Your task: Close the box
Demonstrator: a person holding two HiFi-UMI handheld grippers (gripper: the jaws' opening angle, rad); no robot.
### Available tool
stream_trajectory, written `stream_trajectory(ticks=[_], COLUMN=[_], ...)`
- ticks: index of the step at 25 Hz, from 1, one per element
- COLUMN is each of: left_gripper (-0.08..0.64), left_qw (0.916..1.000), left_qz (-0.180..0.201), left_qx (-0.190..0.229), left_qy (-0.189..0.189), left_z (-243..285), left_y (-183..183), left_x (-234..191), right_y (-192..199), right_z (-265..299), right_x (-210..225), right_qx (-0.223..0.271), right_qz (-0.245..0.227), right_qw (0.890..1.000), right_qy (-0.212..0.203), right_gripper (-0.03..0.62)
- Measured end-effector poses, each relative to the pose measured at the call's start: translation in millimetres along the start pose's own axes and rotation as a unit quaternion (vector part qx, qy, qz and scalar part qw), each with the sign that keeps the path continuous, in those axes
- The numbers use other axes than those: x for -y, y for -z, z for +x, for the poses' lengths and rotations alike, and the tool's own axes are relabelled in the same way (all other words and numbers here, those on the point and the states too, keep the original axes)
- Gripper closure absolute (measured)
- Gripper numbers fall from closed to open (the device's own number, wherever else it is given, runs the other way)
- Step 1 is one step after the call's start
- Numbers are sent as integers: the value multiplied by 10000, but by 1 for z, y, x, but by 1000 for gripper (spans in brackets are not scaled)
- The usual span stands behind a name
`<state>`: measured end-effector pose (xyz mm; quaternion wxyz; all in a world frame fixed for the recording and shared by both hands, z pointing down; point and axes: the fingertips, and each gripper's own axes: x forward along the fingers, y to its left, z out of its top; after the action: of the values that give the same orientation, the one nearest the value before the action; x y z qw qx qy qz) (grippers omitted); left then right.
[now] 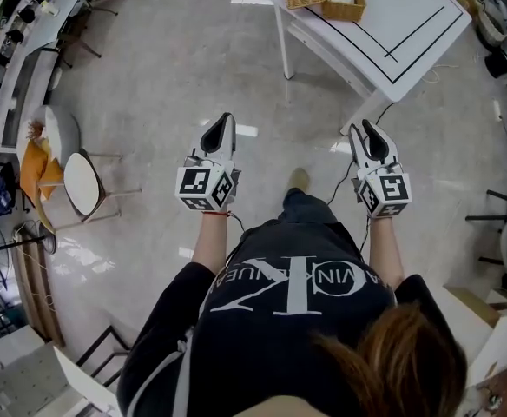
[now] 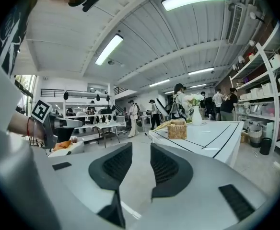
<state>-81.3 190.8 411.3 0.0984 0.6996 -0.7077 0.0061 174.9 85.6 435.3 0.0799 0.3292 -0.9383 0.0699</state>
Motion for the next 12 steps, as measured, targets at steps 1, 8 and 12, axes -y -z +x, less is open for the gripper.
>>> stream_trajectory(ticks=[1,8,12], left_gripper=[549,549,549], left_qw=[10000,9996,9988], left_qz=[15,53,105], left_qx=[-8,-124,-185], left_qy=[33,251,442], left_z=[11,85,126], left_y=[-3,-16,-18], left_x=[-1,-12,-12], right_y=[-2,-15,-19], right_z=[9,67,91], right_x=[4,33,54], right_qx=[-21,-55,-55], right_qz=[-43,-57,-52], right_qw=[10000,10000,10000], right_qy=[-7,-40,52], right_gripper=[472,469,471])
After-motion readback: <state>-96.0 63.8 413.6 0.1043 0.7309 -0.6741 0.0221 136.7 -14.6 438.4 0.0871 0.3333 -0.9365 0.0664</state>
